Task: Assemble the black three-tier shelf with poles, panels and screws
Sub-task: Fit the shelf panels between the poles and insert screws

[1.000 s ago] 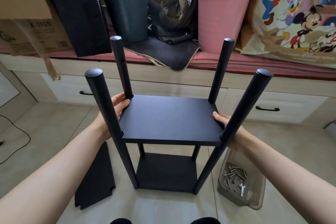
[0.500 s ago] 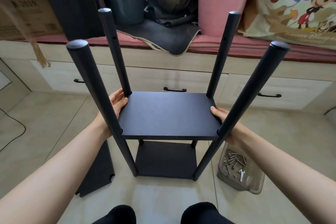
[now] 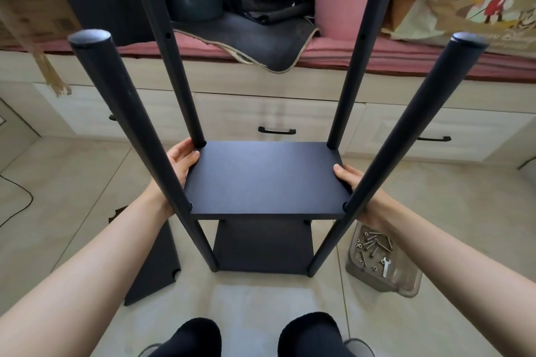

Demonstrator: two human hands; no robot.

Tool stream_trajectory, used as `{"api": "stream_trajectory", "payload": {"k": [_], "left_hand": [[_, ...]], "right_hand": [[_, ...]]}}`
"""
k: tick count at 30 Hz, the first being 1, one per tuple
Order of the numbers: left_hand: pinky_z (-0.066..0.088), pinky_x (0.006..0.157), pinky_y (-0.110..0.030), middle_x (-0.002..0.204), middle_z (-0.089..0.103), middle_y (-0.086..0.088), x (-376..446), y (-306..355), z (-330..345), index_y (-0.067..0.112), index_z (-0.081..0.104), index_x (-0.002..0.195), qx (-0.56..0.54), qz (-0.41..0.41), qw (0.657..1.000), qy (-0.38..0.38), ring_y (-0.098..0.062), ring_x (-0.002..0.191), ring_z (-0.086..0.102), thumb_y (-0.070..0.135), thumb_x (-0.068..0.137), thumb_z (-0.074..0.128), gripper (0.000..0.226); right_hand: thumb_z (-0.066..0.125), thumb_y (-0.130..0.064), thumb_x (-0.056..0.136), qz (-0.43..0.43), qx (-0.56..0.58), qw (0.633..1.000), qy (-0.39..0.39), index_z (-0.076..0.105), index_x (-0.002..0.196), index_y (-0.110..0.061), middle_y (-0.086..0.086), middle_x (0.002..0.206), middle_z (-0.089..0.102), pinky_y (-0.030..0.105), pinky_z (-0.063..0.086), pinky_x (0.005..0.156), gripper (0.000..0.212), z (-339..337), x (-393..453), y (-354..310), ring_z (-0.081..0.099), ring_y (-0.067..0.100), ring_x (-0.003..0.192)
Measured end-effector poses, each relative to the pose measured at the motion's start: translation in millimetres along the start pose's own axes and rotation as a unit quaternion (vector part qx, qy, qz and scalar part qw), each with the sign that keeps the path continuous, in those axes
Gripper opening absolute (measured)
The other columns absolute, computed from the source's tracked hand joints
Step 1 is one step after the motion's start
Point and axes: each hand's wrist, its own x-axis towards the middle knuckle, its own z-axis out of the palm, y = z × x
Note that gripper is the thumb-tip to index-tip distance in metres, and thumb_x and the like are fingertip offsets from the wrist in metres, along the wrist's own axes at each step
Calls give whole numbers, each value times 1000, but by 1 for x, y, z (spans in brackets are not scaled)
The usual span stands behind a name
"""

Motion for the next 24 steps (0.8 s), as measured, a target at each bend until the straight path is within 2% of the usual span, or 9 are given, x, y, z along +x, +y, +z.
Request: {"api": "stream_trajectory", "payload": {"k": [8, 11, 14, 17, 19, 21, 24], "left_hand": [[54, 78, -27, 112, 74, 12, -1, 0, 1, 34, 66, 118, -4, -14, 1000, 9, -7, 100, 71, 17, 104, 53, 25], [55, 80, -30, 105, 75, 16, -6, 3, 1, 33, 66, 120, -1, -29, 999, 15, -4, 95, 72, 21, 104, 53, 24], [56, 87, -36, 109, 73, 16, -18, 8, -5, 30, 66, 125, 22, -50, 998, 5, -11, 103, 70, 26, 103, 55, 25], [58, 79, -35, 114, 72, 14, -36, 13, -15, 29, 68, 121, 55, -61, 997, -5, -14, 104, 70, 28, 104, 54, 22], [60, 78, -39, 117, 71, 7, -49, 13, -20, 22, 67, 124, 70, -58, 996, 8, -18, 105, 69, 25, 105, 51, 24], [59, 80, -39, 110, 73, 1, -64, 11, -24, 19, 67, 120, 82, -39, 996, 12, -22, 101, 70, 20, 106, 48, 24], [55, 91, -38, 100, 77, -3, -87, 2, -35, 19, 72, 108, 99, -9, 995, 15, -21, 99, 72, 7, 105, 40, 34]], "right_hand": [[62, -42, 88, 5, 18, 1000, -21, 57, 131, -21, 5, 122, 70, 32, 59, 73, 48, -2, 0, 7, 69, 23, 109], [59, -39, 95, 7, 15, 1000, -4, 58, 129, -21, 4, 120, 71, 32, 59, 72, 38, -1, 1, 8, 70, 23, 107], [55, -36, 99, 10, 10, 999, 30, 60, 125, -21, 3, 114, 74, 32, 59, 68, 30, 2, 2, 8, 72, 23, 100], [54, -38, 99, 17, 8, 999, 48, 62, 120, -24, 0, 107, 76, 31, 59, 66, 26, 6, 0, 9, 74, 20, 94], [53, -40, 99, 20, 5, 998, 60, 62, 117, -24, -1, 105, 76, 35, 58, 74, 26, 8, -2, 10, 74, 19, 91], [52, -41, 100, 17, 9, 998, 66, 64, 115, -24, -1, 104, 76, 39, 53, 85, 26, 9, -4, 12, 74, 17, 89], [50, -42, 101, 13, 9, 997, 70, 63, 115, -22, -1, 104, 76, 38, 50, 90, 28, 13, -11, 13, 73, 17, 91]]}}
